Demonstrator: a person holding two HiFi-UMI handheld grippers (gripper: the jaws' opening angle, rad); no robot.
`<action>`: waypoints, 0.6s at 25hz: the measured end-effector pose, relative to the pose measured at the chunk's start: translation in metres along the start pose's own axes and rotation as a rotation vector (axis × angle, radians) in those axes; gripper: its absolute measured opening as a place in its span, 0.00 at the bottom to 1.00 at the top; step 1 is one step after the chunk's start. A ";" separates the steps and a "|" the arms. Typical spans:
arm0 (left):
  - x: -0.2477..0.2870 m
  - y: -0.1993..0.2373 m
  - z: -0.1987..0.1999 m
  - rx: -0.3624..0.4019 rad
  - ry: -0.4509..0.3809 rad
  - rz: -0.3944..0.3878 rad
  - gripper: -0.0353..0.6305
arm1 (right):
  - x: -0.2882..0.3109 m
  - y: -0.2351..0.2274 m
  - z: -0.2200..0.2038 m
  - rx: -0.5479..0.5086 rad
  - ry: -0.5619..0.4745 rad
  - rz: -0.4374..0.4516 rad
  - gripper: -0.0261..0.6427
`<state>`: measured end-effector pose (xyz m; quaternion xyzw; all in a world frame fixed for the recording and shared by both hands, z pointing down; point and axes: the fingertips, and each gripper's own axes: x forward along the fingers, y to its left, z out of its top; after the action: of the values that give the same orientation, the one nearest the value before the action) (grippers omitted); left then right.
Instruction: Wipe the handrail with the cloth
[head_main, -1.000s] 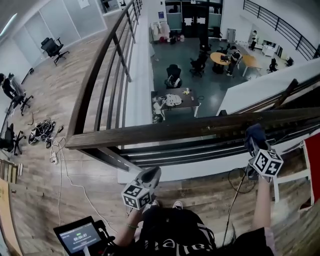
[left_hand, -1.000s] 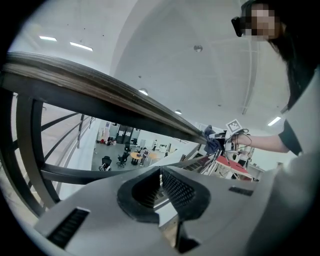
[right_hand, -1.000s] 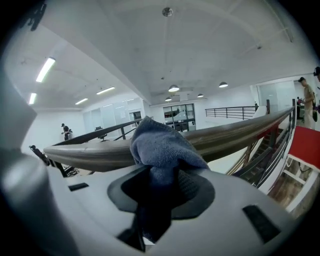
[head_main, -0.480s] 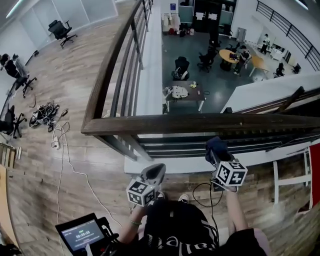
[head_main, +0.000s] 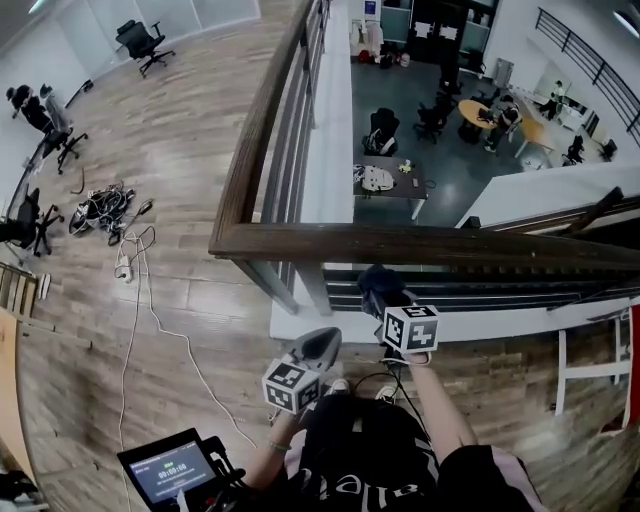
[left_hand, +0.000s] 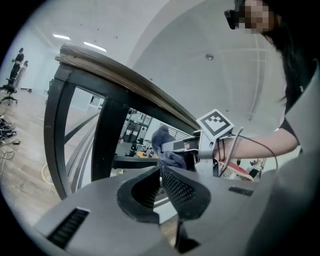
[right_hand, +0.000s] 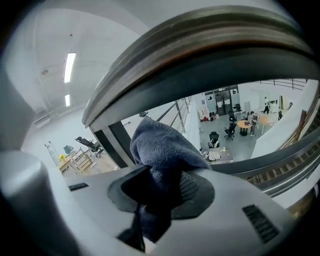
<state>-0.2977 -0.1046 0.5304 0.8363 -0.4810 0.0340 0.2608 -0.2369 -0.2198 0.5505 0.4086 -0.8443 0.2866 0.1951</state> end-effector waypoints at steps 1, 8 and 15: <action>-0.002 0.001 0.000 -0.012 -0.006 0.003 0.06 | 0.008 0.004 -0.002 -0.006 0.009 -0.001 0.20; -0.004 0.014 -0.014 -0.020 -0.006 0.025 0.06 | 0.054 0.015 -0.010 -0.059 0.082 -0.011 0.20; -0.003 0.016 -0.010 -0.039 -0.014 0.046 0.06 | 0.081 0.016 -0.025 -0.100 0.161 -0.007 0.20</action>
<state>-0.3102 -0.1040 0.5447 0.8202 -0.5022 0.0250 0.2728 -0.2947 -0.2423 0.6101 0.3768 -0.8377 0.2756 0.2835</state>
